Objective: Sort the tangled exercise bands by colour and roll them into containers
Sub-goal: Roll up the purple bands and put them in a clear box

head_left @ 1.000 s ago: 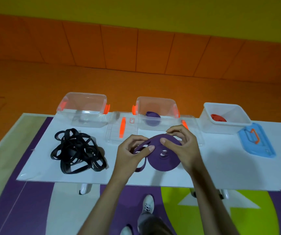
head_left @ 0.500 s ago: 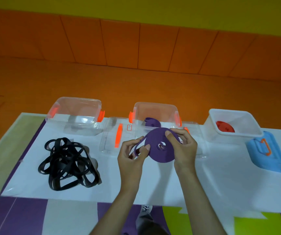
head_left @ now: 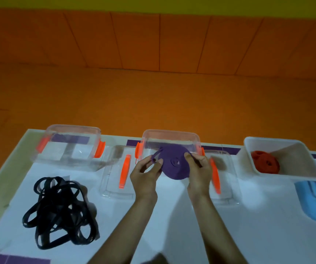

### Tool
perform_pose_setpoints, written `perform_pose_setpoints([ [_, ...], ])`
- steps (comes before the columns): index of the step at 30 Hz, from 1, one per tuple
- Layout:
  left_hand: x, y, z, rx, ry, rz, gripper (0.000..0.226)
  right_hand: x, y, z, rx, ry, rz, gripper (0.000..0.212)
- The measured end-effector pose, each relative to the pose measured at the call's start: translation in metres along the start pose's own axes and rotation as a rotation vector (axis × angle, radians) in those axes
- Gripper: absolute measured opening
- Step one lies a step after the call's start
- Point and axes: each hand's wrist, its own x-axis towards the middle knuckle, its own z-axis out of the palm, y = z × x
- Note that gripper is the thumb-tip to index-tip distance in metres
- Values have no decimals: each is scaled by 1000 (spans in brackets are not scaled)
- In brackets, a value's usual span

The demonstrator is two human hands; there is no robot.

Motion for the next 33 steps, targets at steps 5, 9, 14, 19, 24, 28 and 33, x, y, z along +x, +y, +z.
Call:
perform_pose_setpoints([
  [5,73,-13,35,63,92,-73,28,58,21,0,-218,-138,69,15],
  [9,122,-27,61,227,122,-25,31,103,33,6,-505,-230,14,19],
  [14,167,-52,78,505,132,-12,18,148,59,20,-934,-420,55,24],
  [19,192,-77,78,727,124,-87,23,170,87,27,-1037,-521,156,29],
  [24,206,-96,73,856,117,-95,28,177,112,35,-1083,-535,213,36],
  [28,216,-104,75,882,99,-102,33,182,124,38,-1107,-525,252,40],
  [33,223,-111,76,911,84,-118,31,185,137,39,-1154,-511,222,37],
])
